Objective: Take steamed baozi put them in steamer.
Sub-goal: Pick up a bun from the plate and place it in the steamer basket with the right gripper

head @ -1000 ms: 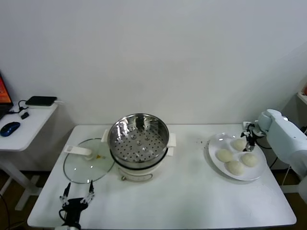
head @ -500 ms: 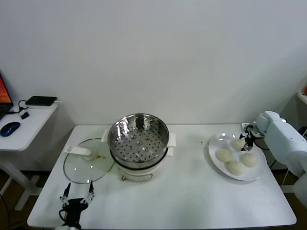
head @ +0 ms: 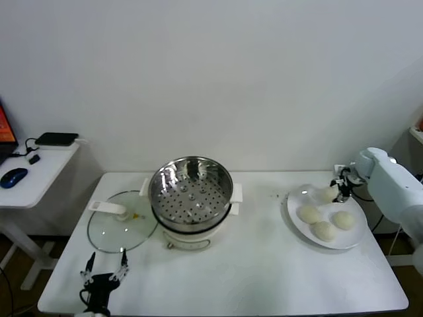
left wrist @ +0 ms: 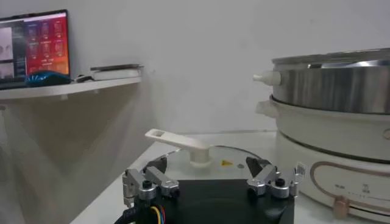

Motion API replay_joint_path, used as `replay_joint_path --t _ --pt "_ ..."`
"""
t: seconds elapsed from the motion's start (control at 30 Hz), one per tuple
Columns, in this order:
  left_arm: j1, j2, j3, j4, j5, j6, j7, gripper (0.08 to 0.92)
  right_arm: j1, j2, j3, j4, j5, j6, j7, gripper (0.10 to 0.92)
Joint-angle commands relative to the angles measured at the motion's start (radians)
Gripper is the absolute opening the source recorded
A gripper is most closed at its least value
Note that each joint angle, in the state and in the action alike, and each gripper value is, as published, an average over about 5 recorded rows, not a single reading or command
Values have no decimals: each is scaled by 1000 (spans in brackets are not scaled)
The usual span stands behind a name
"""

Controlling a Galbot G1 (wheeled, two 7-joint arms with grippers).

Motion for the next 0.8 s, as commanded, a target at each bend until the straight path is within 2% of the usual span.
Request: replay_joint_path --t 0.03,0.2,0.4,0.8 --pt "1 -1 -1 -1 0 -1 -6 823 127 -103 -212 240 153 1 -10 670" --pt "1 -3 0 -9 -6 3 -9 823 285 -159 -381 431 285 0 -1 670" --pt "0 -3 1 -23 -20 8 -9 823 463 -121 -515 554 378 20 18 670" --pt "2 7 -3 -28 -34 4 -16 823 636 128 -637 598 451 151 75 670"
